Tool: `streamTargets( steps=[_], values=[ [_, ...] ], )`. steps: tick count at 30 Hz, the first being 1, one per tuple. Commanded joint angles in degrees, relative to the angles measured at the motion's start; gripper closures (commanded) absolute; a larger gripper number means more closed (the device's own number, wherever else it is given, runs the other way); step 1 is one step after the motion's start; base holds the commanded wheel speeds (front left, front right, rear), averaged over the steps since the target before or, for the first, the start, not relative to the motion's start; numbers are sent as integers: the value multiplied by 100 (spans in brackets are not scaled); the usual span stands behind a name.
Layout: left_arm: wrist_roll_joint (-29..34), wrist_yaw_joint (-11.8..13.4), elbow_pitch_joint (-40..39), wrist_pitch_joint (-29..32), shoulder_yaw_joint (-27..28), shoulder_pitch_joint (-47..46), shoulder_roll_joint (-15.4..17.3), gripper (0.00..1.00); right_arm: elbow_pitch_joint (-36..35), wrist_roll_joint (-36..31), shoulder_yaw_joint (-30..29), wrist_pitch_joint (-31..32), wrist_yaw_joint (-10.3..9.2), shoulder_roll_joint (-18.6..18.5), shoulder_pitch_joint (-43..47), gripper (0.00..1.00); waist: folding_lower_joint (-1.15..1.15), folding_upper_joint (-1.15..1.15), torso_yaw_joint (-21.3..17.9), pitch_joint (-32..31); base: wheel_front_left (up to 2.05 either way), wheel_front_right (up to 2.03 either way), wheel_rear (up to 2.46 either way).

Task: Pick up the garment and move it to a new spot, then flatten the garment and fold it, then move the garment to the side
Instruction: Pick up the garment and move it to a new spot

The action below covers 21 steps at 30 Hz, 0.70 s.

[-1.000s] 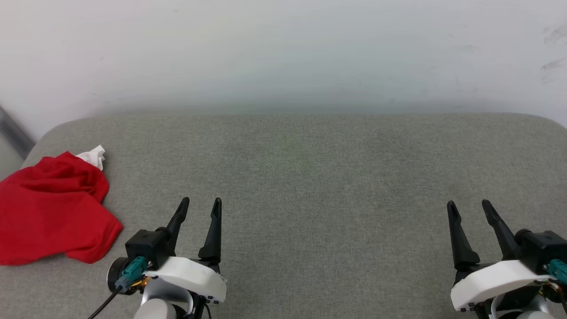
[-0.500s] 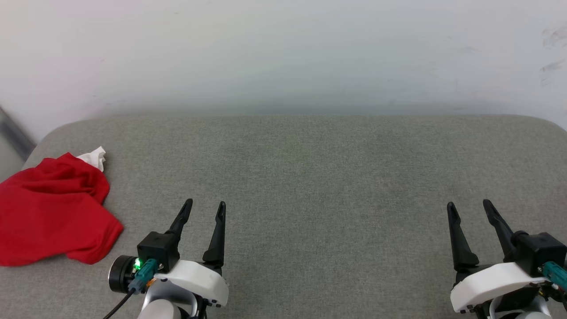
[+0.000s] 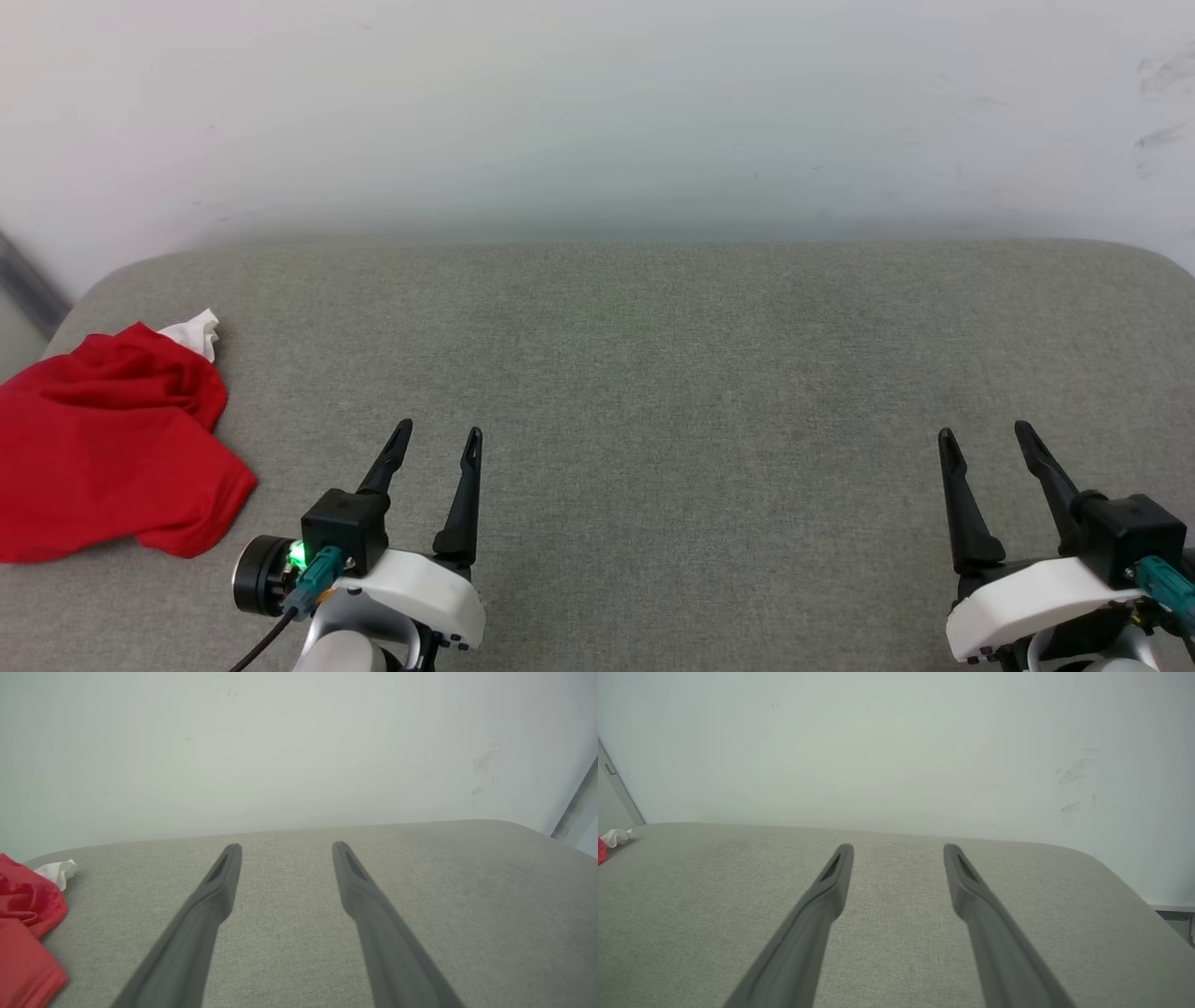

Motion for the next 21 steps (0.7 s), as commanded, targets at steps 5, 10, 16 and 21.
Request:
streamTargets(
  steps=[5,10,16,21],
  values=[
    [-57,-11,45,-24,23,-67,-2,0,73,152,4,-65,-2,16,43,0,0,0,16,4,0,0,0],
    [-91,5,75,-23,44,-88,-4,0,134,209,-9,-95,-2,17,16,0,0,0,130,5,0,0,0],
    [-114,39,67,-23,47,-151,3,0,116,240,65,-98,-2,16,3,0,0,0,573,56,0,0,0],
    [-162,82,89,-23,111,-193,10,0,92,131,98,-53,-2,15,-59,0,0,0,993,95,0,0,0]
  ],
)
